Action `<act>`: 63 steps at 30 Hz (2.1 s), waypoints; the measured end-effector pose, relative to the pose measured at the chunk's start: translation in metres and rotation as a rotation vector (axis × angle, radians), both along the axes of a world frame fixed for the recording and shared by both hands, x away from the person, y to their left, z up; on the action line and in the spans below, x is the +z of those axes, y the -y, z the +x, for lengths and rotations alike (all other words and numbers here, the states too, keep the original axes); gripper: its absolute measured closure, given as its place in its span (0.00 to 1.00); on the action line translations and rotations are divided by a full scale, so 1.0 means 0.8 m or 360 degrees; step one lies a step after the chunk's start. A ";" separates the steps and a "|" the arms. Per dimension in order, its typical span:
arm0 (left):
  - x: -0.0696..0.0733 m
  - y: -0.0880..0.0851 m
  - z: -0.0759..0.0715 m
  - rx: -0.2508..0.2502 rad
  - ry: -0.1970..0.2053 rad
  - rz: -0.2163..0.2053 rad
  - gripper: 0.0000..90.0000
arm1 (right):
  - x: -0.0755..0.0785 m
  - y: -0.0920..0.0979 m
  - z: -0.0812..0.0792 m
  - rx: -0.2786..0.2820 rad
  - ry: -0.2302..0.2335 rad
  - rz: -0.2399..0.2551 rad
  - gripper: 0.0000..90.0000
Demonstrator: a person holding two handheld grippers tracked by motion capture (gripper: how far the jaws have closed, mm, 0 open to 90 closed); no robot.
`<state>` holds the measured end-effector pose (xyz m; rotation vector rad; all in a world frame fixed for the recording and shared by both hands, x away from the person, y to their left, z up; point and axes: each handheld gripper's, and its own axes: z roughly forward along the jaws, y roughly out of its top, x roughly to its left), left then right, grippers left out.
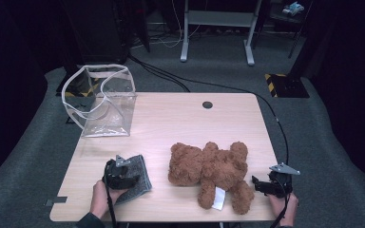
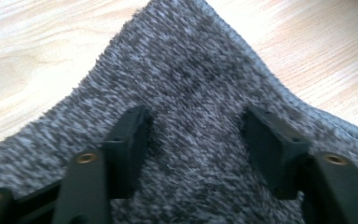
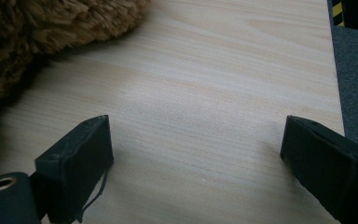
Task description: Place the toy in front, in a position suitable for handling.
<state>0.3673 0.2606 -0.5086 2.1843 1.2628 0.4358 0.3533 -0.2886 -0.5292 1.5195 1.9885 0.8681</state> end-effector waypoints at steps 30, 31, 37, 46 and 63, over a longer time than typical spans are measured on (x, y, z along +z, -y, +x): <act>0.036 0.005 0.070 -0.0117 0.0104 -0.0035 0.84 | 0.000 0.000 0.000 -0.0006 0.0000 0.0004 0.09; 0.038 0.006 0.074 -0.0119 0.0108 -0.0044 0.84 | 0.000 0.000 0.000 -0.0005 0.0001 0.0004 0.09; 0.050 0.017 0.094 -0.0143 0.0131 -0.0040 0.84 | 0.000 0.000 0.000 -0.0005 0.0001 0.0004 0.09; 0.067 0.033 0.127 -0.0186 0.0135 -0.0063 0.84 | 0.000 0.000 0.000 -0.0004 0.0002 0.0004 0.09; 0.095 0.078 0.186 -0.0251 0.0185 -0.0020 0.84 | 0.000 0.000 0.000 -0.0002 0.0002 0.0004 0.09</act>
